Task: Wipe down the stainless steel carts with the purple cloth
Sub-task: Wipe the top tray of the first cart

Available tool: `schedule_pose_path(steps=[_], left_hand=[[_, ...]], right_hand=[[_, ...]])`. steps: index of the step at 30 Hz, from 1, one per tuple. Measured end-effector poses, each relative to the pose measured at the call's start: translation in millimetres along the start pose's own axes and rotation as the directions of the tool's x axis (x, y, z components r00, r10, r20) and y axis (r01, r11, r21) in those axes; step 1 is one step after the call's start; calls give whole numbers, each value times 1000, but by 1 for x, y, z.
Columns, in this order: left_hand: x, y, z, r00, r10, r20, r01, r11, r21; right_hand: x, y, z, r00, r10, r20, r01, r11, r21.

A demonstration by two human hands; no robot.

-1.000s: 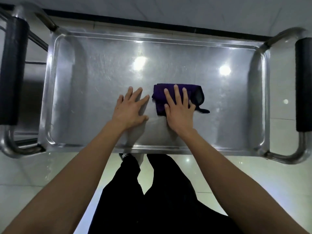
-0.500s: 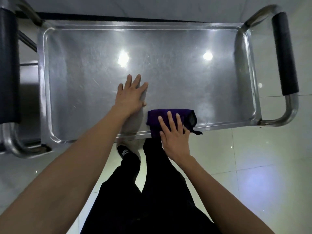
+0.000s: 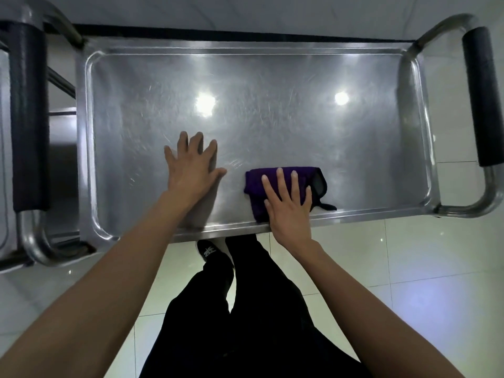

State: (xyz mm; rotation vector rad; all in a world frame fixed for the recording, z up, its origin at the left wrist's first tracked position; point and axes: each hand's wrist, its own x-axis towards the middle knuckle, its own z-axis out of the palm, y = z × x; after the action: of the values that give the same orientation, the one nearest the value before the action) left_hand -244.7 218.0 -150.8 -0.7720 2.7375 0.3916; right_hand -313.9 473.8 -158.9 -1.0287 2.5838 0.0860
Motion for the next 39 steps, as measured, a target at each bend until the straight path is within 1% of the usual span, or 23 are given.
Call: schedule_pose_path(steps=[3, 5, 9, 15, 18, 23, 26, 29, 32, 36, 39], left_hand=[[3, 3, -4, 999, -29, 34, 29, 999, -17], [5, 4, -8, 998, -44, 44, 46, 998, -34], [12, 11, -20, 994, -88, 67, 92, 994, -62], [16, 13, -24, 989, -113, 99, 117, 992, -37], [15, 14, -24, 989, -114, 91, 118, 992, -42], [12, 15, -23, 993, -101, 56, 104, 993, -57], [9, 10, -19, 995, -73, 61, 76, 996, -37], [7, -1, -14, 997, -17, 75, 18, 1000, -12], [4, -11, -11, 994, 30, 105, -30, 1000, 2], [-2, -25, -9, 988, 73, 137, -64, 996, -69], [-9, -34, -9, 987, 92, 133, -80, 993, -91]], right_hand=[[47, -6, -14, 1000, 4, 7, -5, 998, 56], [84, -11, -24, 1000, 10, -20, -8, 996, 87], [159, -21, -44, 996, -1, -90, 8, 996, 86], [262, -38, -74, 989, -25, -143, 42, 992, 117], [297, -46, -87, 989, -37, -141, 56, 990, 129], [326, -56, -95, 987, -15, -161, 40, 987, 155], [324, -55, -95, 985, -25, -171, 48, 990, 130], [301, -46, -85, 983, -71, -170, 87, 992, 93], [257, -45, -71, 985, -90, -147, 103, 991, 85], [180, -46, -48, 989, -93, -112, 101, 993, 68], [116, -46, -28, 993, -80, -88, 84, 995, 50]])
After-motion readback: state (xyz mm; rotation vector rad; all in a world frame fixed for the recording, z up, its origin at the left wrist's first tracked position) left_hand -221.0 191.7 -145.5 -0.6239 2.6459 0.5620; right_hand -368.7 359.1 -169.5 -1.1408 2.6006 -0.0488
